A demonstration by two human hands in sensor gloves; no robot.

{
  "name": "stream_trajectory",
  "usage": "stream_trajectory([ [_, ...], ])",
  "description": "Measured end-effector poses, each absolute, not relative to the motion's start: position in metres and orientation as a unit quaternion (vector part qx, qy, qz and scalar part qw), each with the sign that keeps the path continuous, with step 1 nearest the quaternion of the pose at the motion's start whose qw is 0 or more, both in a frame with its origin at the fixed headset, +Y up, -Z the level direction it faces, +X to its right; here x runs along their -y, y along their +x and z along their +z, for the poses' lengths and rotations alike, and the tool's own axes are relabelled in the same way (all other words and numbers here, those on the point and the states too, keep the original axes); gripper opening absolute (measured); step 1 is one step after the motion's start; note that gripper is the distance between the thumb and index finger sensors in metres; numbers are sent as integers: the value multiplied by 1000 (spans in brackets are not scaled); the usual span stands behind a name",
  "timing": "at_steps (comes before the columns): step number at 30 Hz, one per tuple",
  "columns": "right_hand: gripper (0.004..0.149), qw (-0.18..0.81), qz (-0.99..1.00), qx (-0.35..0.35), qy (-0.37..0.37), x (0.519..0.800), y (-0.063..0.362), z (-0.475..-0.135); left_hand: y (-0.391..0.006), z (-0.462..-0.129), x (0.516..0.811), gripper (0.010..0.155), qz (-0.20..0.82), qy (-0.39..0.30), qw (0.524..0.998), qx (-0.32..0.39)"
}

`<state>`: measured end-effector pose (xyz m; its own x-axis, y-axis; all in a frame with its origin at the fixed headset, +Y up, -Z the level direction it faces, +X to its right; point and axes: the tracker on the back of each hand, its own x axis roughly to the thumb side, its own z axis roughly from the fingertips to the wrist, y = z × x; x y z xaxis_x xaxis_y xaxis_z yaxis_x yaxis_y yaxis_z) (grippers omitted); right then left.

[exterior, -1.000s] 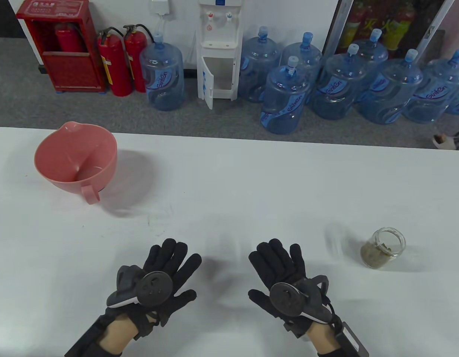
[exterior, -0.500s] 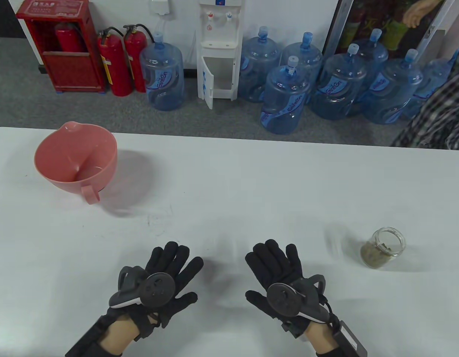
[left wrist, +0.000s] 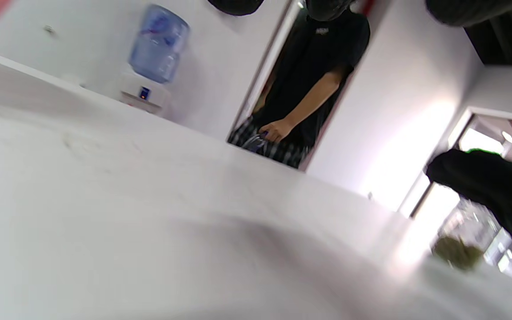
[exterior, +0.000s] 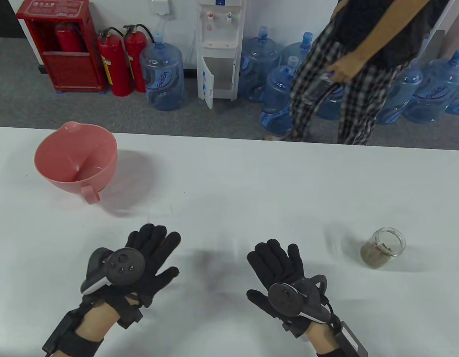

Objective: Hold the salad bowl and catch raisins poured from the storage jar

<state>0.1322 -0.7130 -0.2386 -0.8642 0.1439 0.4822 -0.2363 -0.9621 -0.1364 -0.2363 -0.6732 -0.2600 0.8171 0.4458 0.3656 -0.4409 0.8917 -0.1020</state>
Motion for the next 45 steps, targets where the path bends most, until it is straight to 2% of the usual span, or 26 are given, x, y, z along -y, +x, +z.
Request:
stream_trajectory([
  [6,89,99,960,96,246,713,133,-237,-309,-287,662,73,356,36,931,70],
  [9,89,98,959,96,248,713,134,-237,-346,-295,674,72,482,65,874,-3],
  [12,89,99,958,98,251,711,134,-235,-373,-297,696,71,601,85,791,-76],
  [17,89,98,957,99,255,710,134,-232,-395,-308,718,74,648,80,741,-157],
  [22,89,96,956,93,262,711,133,-231,-400,-327,728,78,644,50,731,-219],
  [26,89,97,955,89,266,711,132,-231,-402,-345,733,79,644,36,723,-246],
  [34,89,96,954,78,273,713,132,-230,-401,-369,741,82,601,-16,741,-300],
  [36,89,95,954,76,275,713,132,-230,-403,-373,741,82,602,-7,741,-297],
  [37,89,95,954,74,275,713,132,-230,-404,-374,738,79,595,-3,748,-293],
  [40,89,94,954,72,277,713,132,-229,-404,-379,723,56,543,12,791,-280],
  [42,89,94,953,72,279,713,131,-229,-405,-383,723,49,529,7,809,-258],
  [44,89,91,953,73,281,713,131,-228,-404,-384,730,45,577,25,791,-204],
  [45,89,91,952,74,282,712,131,-228,-401,-382,734,44,608,59,771,-179],
])
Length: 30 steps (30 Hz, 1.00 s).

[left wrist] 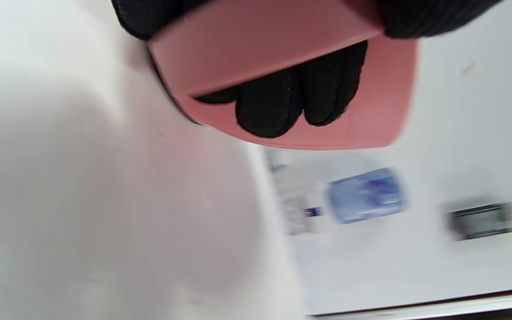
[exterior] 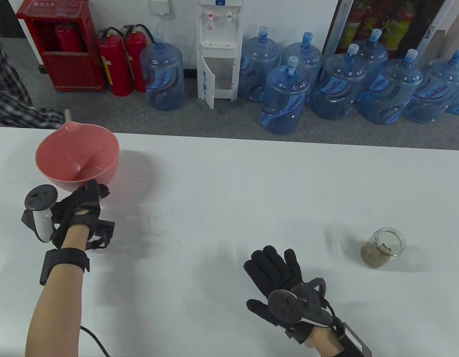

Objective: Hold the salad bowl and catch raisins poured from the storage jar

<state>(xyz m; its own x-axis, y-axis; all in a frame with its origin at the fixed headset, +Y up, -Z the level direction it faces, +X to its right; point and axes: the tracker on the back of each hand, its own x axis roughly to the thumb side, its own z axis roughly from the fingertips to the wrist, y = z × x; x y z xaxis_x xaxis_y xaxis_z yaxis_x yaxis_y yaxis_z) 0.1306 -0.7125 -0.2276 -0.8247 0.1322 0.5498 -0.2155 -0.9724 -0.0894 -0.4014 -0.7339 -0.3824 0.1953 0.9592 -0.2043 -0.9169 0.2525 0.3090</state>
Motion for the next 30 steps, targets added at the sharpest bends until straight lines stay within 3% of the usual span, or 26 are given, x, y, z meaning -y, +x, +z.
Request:
stream_trajectory([
  [3,89,94,952,75,282,712,131,-227,-396,-374,732,42,643,104,747,-135],
  [6,89,94,952,76,282,712,130,-227,-377,-364,719,43,693,93,714,-33],
  [11,89,98,953,76,275,712,131,-229,-308,-316,678,43,677,60,723,126],
  [16,89,102,955,79,266,711,133,-230,-249,-269,675,43,680,39,701,211],
  [20,89,104,957,75,262,712,133,-232,-225,-253,693,43,707,2,667,237],
  [30,89,73,956,77,274,710,127,-229,-217,-251,714,43,714,-28,655,246],
])
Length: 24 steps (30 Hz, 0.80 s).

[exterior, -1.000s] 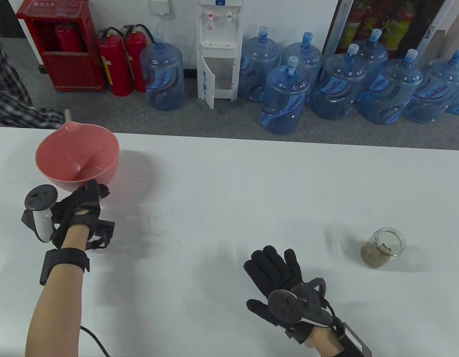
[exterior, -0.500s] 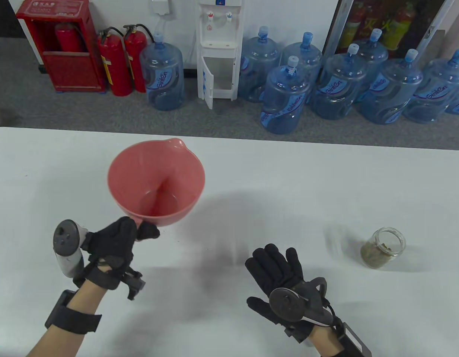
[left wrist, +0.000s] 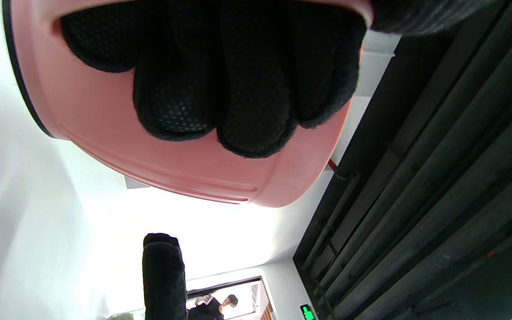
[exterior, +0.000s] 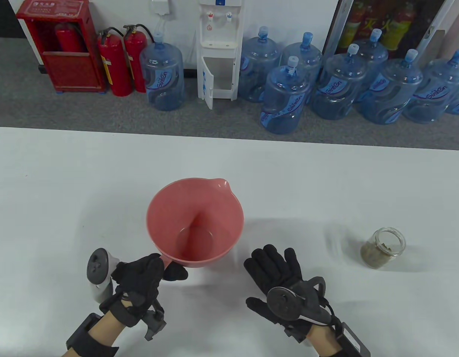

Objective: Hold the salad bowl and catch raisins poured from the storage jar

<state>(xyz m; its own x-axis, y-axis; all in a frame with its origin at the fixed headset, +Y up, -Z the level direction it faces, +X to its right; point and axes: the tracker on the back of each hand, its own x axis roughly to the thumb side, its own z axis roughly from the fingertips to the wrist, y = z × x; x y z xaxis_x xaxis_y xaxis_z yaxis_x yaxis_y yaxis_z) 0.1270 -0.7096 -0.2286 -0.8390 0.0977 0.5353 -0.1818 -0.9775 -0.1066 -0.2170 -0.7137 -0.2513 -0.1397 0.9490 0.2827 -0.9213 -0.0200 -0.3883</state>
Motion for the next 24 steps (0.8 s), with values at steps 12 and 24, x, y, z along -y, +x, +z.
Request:
stream_trajectory([
  [12,86,-57,967,135,209,645,184,-267,-212,-248,717,43,705,-32,659,261],
  [24,94,144,967,104,-183,662,371,-300,-211,-247,719,43,700,-32,662,266],
])
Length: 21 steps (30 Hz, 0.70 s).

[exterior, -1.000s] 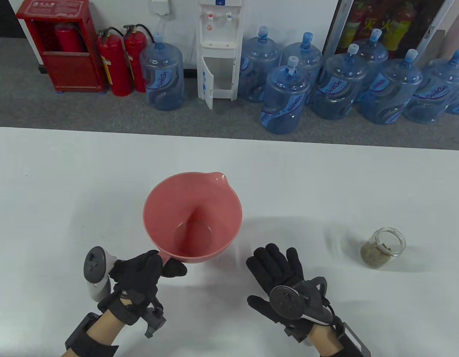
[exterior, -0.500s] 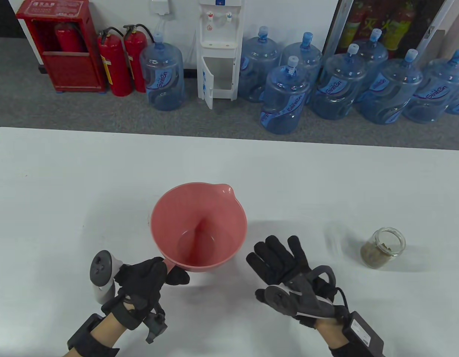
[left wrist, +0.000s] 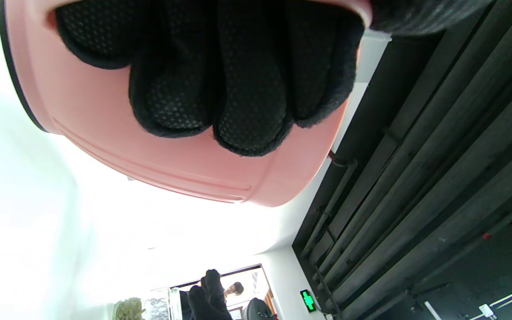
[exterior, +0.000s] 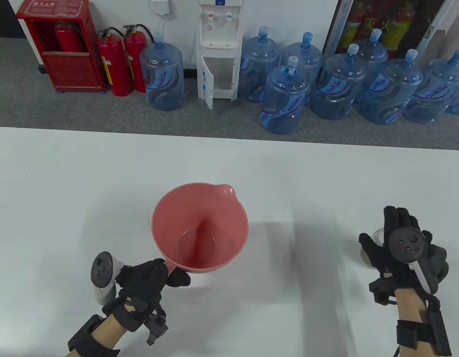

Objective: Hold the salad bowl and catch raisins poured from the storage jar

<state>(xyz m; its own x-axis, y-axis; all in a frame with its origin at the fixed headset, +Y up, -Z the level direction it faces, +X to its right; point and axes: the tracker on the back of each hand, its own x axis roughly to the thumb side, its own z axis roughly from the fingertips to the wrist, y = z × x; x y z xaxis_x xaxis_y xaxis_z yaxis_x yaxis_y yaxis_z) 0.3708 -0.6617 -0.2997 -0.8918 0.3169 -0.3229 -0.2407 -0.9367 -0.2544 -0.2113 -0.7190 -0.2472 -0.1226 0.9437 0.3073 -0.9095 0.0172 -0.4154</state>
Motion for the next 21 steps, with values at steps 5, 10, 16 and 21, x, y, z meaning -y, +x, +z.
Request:
stream_trajectory([
  [5,108,142,956,48,-253,692,393,-299,-213,-248,721,43,711,-31,653,260],
  [10,111,317,903,61,-283,713,402,-296,-216,-249,721,43,711,-24,654,256],
  [16,110,346,892,12,-291,732,404,-296,-214,-248,721,43,710,-28,655,258],
  [21,107,352,887,63,-292,736,402,-292,-213,-247,720,43,711,-30,651,264],
])
